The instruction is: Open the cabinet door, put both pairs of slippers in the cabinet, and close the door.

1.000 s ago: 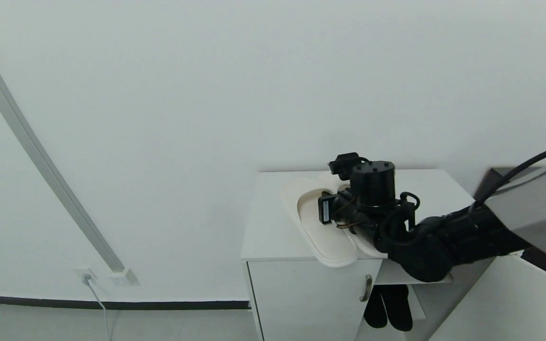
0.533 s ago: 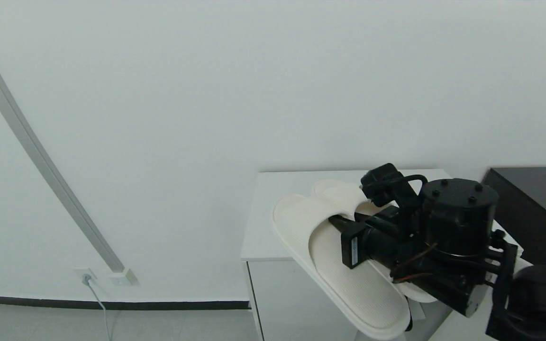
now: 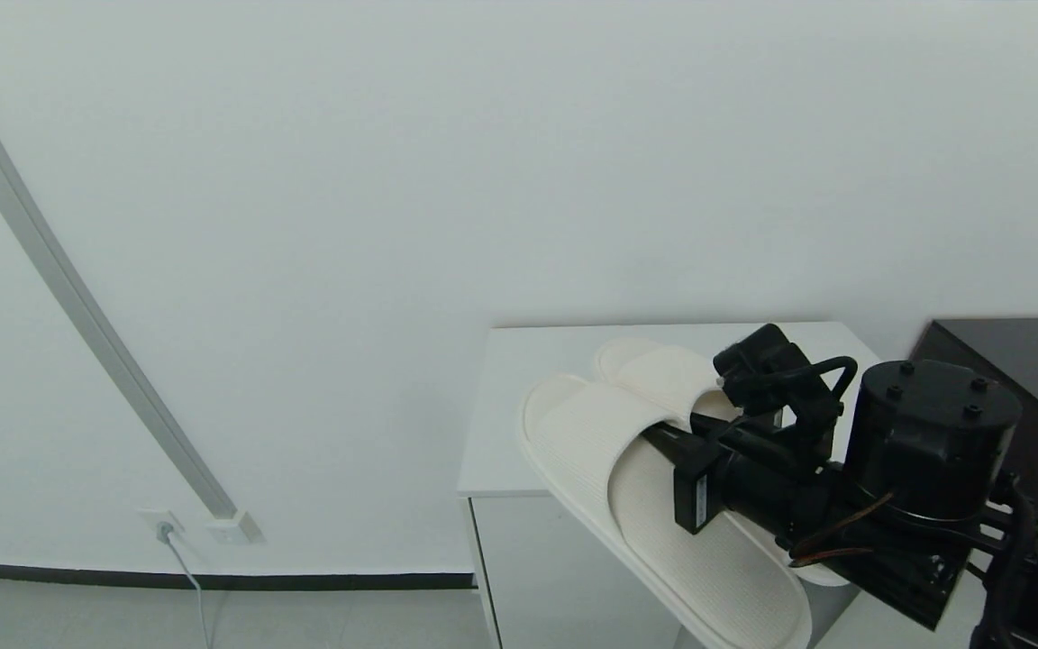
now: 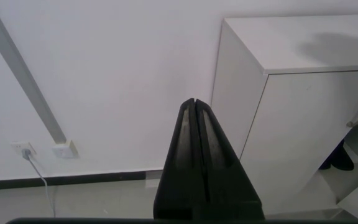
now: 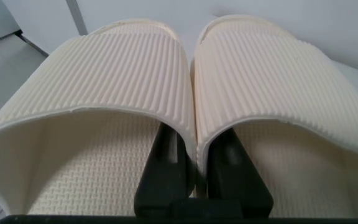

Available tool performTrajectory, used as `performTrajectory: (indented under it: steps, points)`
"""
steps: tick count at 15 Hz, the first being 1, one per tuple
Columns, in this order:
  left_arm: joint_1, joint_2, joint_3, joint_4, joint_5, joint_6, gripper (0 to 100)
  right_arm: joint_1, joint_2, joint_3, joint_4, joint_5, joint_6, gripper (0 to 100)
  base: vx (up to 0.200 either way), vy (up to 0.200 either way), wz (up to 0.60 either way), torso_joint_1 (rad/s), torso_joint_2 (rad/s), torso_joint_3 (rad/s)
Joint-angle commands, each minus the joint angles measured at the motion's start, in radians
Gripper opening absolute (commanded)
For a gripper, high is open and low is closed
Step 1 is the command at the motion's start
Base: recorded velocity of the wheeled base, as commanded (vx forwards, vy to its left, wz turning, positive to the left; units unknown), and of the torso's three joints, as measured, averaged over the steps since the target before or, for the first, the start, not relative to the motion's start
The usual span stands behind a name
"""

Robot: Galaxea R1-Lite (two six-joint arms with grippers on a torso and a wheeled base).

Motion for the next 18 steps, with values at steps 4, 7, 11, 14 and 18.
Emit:
performTrajectory:
  steps: [4, 7, 11, 14, 18]
  points:
    - [0.000, 0.000, 0.000, 0.000, 0.000, -0.002, 0, 0.000, 0.009, 0.003, -0.002, -0.002, 0.002, 0, -0.150, 0.000, 0.00, 0.002, 0.00, -0.001]
    - [0.000, 0.000, 0.000, 0.000, 0.000, -0.002, 0, 0.000, 0.007, 0.004, -0.002, -0.004, 0.000, 0, -0.200, 0.000, 0.00, -0.001, 0.00, 0.002]
    - [0.000, 0.000, 0.000, 0.000, 0.000, -0.003, 0, 0.001, 0.009, 0.012, 0.001, -0.004, 0.000, 0, -0.150, 0.000, 0.00, 0.002, 0.00, -0.001]
    - [0.000, 0.000, 0.000, 0.000, 0.002, -0.003, 0, 0.001, 0.009, 0.018, 0.001, -0.005, 0.000, 0, 0.000, 0.000, 0.00, 0.000, 0.00, 0.000]
    - [-0.001, 0.000, 0.000, 0.000, 0.002, -0.003, 0, 0.004, 0.010, 0.019, 0.001, -0.007, 0.000, 0, 0.000, 0.000, 0.00, 0.000, 0.00, 0.000]
